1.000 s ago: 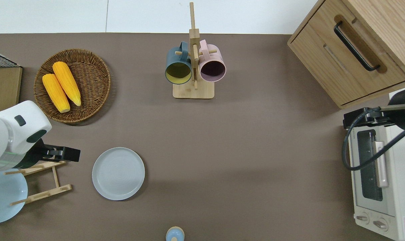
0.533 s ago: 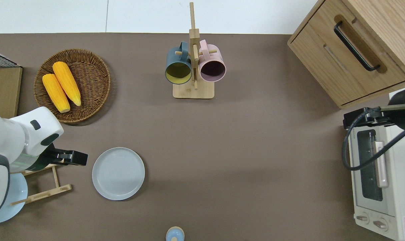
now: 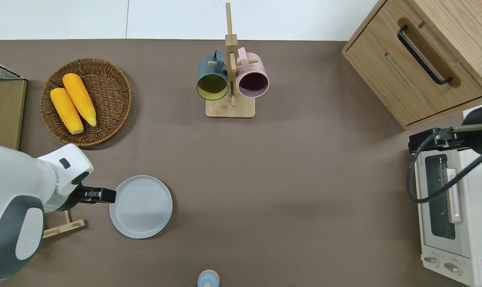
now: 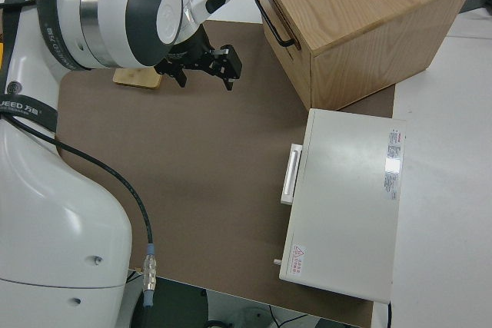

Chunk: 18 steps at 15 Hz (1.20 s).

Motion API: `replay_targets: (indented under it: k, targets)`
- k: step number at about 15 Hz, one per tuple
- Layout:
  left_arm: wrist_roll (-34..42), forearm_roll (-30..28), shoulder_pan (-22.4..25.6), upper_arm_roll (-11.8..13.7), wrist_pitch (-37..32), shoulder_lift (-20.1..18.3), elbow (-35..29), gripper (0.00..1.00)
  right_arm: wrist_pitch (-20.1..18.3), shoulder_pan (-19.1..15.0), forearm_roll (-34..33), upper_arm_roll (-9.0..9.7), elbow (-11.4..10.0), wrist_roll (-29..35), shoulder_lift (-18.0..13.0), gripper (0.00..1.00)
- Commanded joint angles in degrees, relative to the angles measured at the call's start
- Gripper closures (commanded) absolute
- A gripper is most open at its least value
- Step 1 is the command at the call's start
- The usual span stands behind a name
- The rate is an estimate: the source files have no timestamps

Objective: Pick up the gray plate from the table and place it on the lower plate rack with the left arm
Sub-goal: 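Move the left gripper over the gray plate's near rim, then lower the left gripper and close it on the gray plate's rim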

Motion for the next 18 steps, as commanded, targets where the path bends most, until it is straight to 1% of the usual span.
replay_targets:
  k: [1,9,16,18]
  targets:
    - [-1.03,-0.7,-0.32,0.06,5.0,-3.33,-6.72,0.0,-0.34,-0.12,0.24,0.17,0.29,0.22,0.11,0.017]
    - [-1.03,-0.62,-0.23,0.14,13.96,-3.34,-14.72,0.0,-0.34,-0.12,0.24,0.17,0.29,0.22,0.11,0.017]
    - [-1.03,-0.62,-0.32,0.14,24.33,-2.55,-22.27,0.01,-0.34,-0.12,0.16,0.17,0.29,0.22,0.11,0.017]
    - [-1.03,-0.62,-0.23,0.06,26.45,-2.2,-23.42,0.01,-0.34,-0.12,0.24,0.17,0.29,0.22,0.11,0.017]
